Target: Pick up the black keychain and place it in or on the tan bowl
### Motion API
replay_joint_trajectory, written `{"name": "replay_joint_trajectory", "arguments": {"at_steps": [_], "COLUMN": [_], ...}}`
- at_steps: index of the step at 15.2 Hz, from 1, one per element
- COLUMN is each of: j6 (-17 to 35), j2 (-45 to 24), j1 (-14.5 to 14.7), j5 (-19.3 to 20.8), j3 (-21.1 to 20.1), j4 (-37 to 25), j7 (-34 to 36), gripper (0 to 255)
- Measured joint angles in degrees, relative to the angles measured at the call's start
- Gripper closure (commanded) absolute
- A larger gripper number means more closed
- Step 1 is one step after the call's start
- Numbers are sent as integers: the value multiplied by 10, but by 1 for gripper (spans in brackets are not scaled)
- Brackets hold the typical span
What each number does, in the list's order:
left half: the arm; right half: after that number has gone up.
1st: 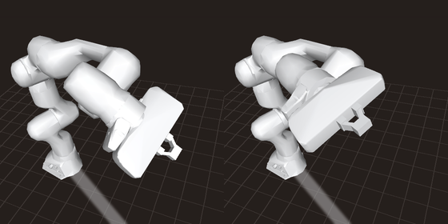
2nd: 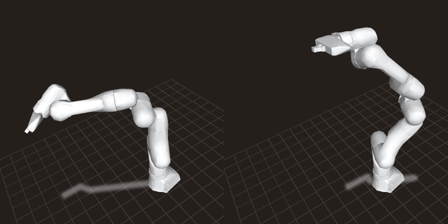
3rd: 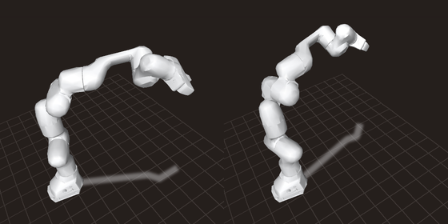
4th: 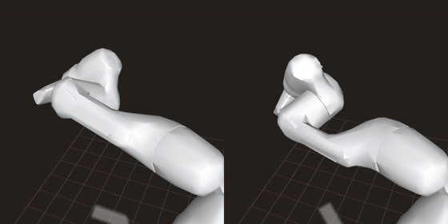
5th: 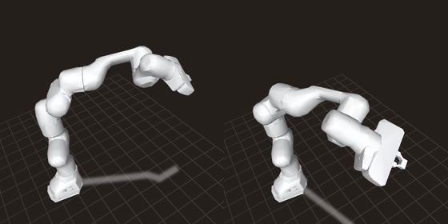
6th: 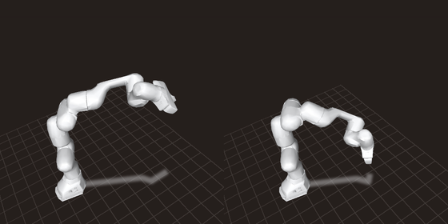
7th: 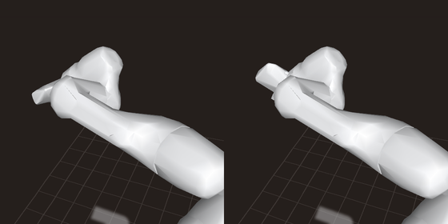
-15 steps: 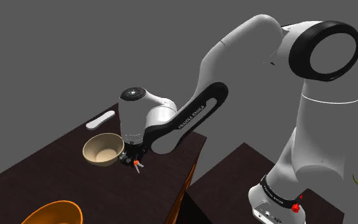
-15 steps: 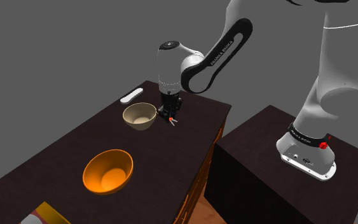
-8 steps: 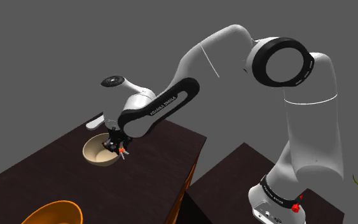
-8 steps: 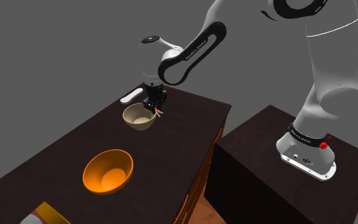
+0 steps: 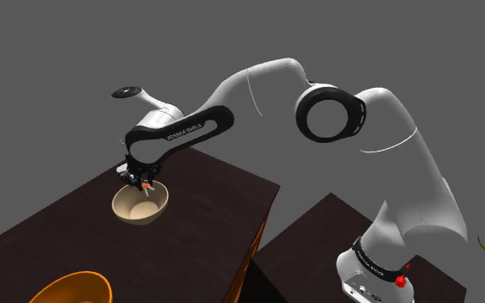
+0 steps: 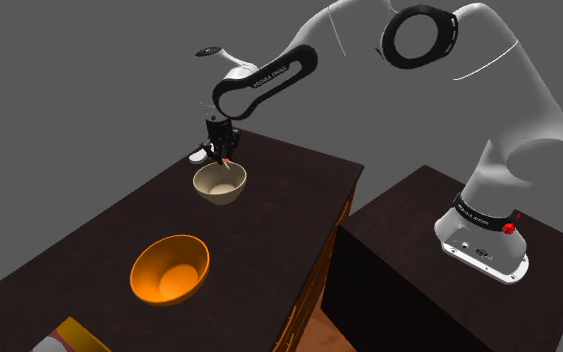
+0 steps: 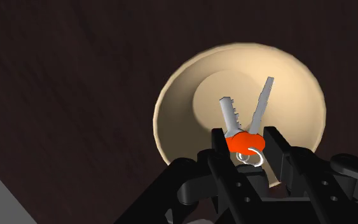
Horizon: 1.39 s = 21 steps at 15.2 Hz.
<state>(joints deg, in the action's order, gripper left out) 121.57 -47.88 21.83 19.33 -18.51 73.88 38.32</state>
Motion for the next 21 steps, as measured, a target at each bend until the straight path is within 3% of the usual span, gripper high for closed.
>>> {"name": "replay_joint_trajectory", "arguments": {"at_steps": [3, 21], "j6": [-38, 16], "j2": [-63, -132], "j1": [12, 20], "j5": [1, 13], "j3": [7, 20], "j4": [-104, -119], "j7": [-19, -13], "gripper": [255, 255]}}
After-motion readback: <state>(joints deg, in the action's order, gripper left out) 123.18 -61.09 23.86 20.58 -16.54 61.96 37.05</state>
